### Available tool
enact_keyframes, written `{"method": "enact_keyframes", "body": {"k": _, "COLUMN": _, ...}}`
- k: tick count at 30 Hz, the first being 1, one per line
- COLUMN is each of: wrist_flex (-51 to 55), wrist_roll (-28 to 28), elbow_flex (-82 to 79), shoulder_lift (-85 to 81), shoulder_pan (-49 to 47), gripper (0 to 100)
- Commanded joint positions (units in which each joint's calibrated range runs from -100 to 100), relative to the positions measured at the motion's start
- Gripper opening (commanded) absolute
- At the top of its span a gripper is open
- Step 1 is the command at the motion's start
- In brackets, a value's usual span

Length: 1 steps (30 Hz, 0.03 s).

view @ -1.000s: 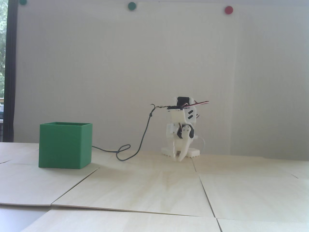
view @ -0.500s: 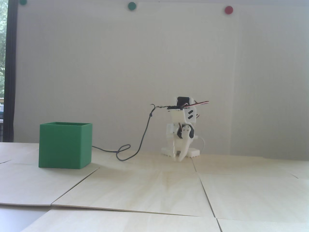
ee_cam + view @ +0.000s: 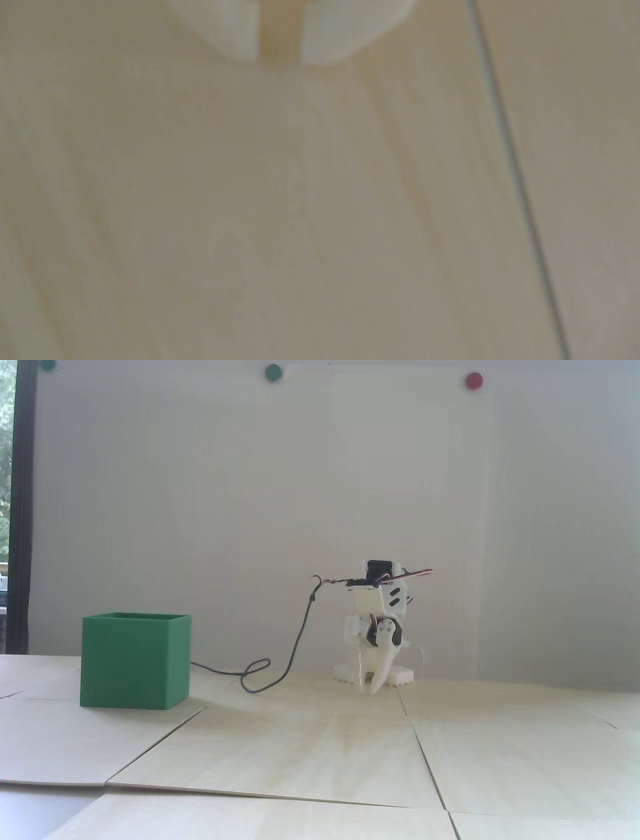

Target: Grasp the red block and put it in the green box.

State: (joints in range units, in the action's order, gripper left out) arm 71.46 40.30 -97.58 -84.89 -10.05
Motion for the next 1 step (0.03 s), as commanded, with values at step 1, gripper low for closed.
{"method": "enact_keyframes", "body": {"k": 1, "wrist_flex": 1.2, "wrist_roll": -0.4, "elbow_flex": -0.5, "shoulder_lift": -0.1, "shoulder_pan": -0.4, "gripper": 2}}
